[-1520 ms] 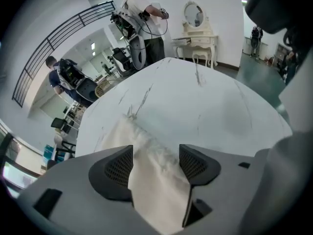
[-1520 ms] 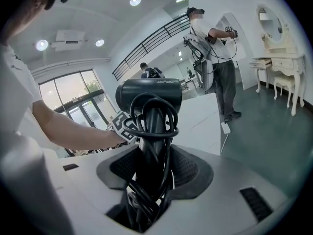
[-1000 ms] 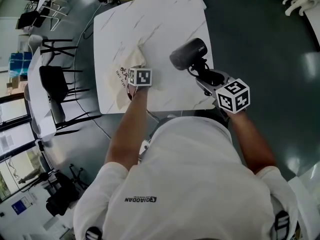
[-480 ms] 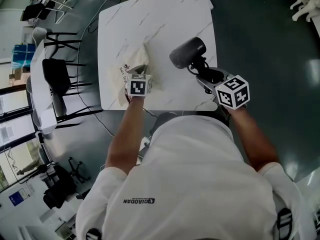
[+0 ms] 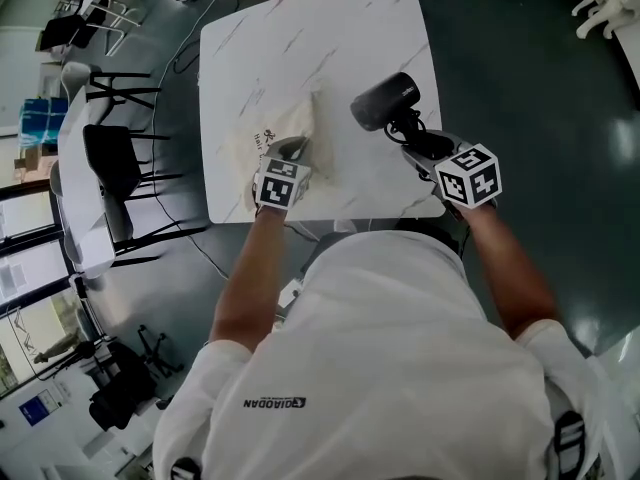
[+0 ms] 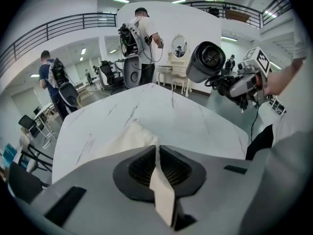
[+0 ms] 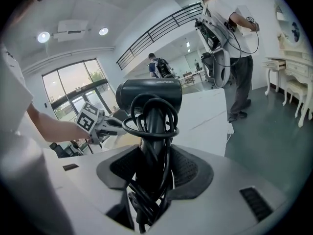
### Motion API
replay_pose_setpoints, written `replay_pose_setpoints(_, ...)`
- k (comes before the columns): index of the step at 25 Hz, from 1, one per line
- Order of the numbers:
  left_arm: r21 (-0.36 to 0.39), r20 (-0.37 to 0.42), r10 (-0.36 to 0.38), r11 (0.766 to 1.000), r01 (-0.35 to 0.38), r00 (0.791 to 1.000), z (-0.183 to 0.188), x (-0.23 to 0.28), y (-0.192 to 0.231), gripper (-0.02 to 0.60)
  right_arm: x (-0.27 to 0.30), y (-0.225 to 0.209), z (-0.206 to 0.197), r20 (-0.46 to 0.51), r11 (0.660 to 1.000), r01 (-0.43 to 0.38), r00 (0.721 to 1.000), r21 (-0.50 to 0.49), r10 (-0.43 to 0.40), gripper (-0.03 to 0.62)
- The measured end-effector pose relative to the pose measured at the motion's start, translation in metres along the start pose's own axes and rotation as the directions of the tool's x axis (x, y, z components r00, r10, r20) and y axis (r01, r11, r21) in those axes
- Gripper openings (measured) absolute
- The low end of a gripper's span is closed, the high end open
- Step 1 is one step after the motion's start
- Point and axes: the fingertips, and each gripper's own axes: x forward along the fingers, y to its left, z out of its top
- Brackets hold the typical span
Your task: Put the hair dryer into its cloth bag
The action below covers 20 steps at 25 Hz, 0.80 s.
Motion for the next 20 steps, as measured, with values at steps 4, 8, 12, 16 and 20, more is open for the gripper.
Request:
replay_pose_setpoints(4, 0.055, 0.028, -0.041, 0.998, 0.040, 0.999, -0.013, -0.015, -0.001, 0.051, 0.008, 0.016, -0.004, 0.000, 1.000, 0.023, 1.000, 0.017, -0.023, 0.212)
replay_pose_setpoints(8, 0.047, 0.066, -0.052, 0.998, 0.049, 0.996, -0.026, -0.032, 0.006, 0.051, 0.022, 0.034, -0.009, -0.015, 0.999, 0.032, 0.999, 0.022, -0.031, 0.212)
replay_pose_setpoints(12, 0.021, 0.128, -0.037, 0.999, 0.035, 0.991, -0.034, -0.055, 0.017, 0.051, 0.034, 0.055, -0.013, -0.034, 1.000, 0.028, 0.999, 0.012, -0.028, 0.212)
replay_pose_setpoints(16, -0.012, 0.182, -0.007, 1.000, 0.010, 0.983, -0.040, -0.077, 0.030, 0.051, 0.049, 0.077, -0.018, -0.063, 1.000, 0.017, 0.998, -0.005, -0.018, 0.212)
replay_pose_setpoints(20, -0.056, 0.204, 0.016, 0.998, -0.004, 0.979, -0.048, -0.091, 0.042, 0.051, 0.062, 0.094, -0.024, -0.093, 1.000, -0.001, 0.996, -0.021, -0.001, 0.212)
